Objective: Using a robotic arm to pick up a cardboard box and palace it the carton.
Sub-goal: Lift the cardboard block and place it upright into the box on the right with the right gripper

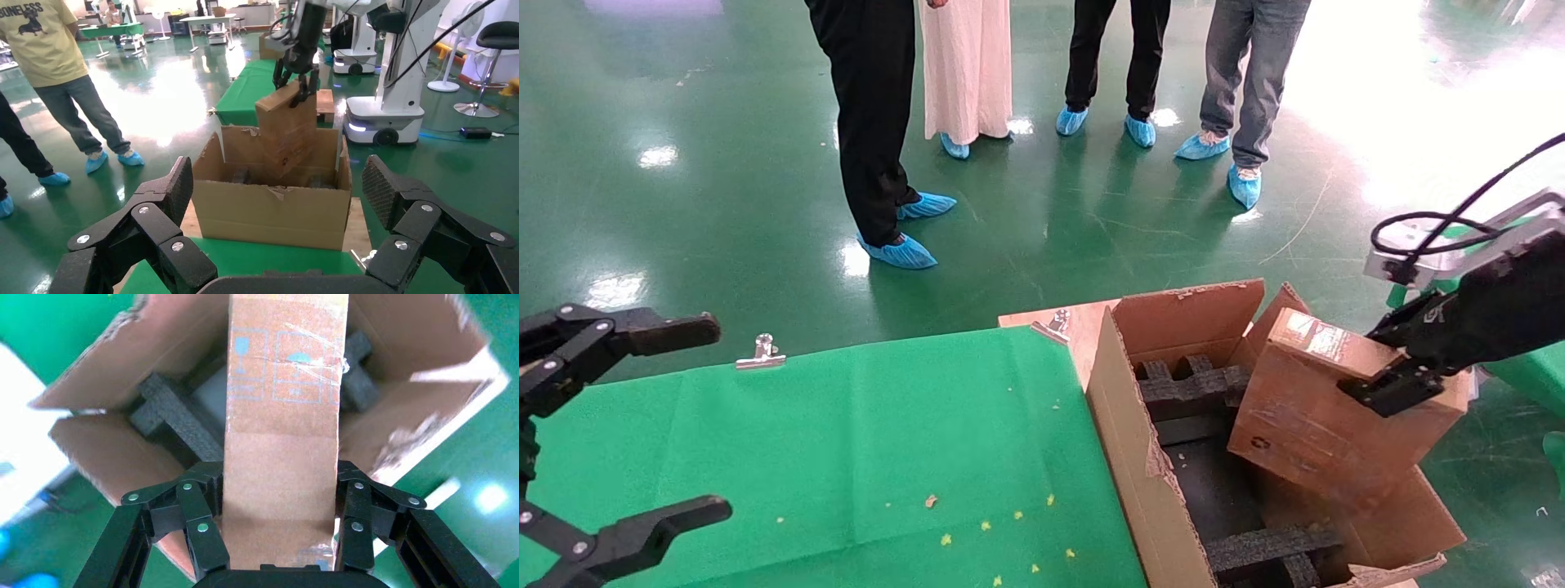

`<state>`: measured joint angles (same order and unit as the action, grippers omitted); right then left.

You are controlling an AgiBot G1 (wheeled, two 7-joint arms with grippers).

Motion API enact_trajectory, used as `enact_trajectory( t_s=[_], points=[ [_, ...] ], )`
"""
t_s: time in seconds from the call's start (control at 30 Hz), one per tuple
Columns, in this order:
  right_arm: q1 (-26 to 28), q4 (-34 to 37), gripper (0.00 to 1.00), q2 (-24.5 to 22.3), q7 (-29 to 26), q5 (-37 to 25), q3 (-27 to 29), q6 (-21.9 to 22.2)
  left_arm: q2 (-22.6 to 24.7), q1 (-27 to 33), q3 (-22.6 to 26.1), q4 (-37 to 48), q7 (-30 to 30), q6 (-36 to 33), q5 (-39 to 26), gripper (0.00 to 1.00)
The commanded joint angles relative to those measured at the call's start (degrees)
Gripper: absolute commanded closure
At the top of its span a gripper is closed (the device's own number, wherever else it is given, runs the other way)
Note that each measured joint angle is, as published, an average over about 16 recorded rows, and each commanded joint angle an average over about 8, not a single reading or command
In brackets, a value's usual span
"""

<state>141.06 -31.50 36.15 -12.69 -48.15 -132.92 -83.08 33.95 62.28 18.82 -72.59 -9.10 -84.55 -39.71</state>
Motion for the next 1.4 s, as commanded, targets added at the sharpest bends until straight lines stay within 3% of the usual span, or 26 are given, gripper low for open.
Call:
enact_trajectory(
  t_s=[0.03, 0.3, 0.47, 0.77, 0.97, 1.4],
  points=[
    [-1.2, 0.4, 1.0, 0.3, -4.4, 0.4, -0.4, 1.1, 0.0, 0.0, 0.0, 0.0, 0.0, 0.0, 0.0, 0.0],
    [-3.5, -2.0, 1.0, 0.0, -22.7, 1.2, -1.9, 8.4, 0.0, 0.0, 0.0, 0.0, 0.0, 0.0, 0.0, 0.0],
    [-3.9, -3.8, 1.0, -0.9, -30.2, 1.7, -2.5, 11.3, 0.0, 0.0, 0.0, 0.0, 0.0, 0.0, 0.0, 0.0],
    [-4.0, -4.1, 1.0, -1.3, -32.2, 2.2, -2.7, 12.5, 0.0, 0.0, 0.0, 0.0, 0.0, 0.0, 0.0, 0.0],
    [-5.6, -3.6, 1.0, -0.4, -37.4, 2.1, -3.5, 14.5, 0.0, 0.0, 0.0, 0.0, 0.0, 0.0, 0.0, 0.0],
    [-7.2, -9.1, 1.0, -0.6, -47.5, -2.0, -6.1, 27.0, 0.0, 0.0, 0.0, 0.0, 0.0, 0.0, 0.0, 0.0]
  ],
)
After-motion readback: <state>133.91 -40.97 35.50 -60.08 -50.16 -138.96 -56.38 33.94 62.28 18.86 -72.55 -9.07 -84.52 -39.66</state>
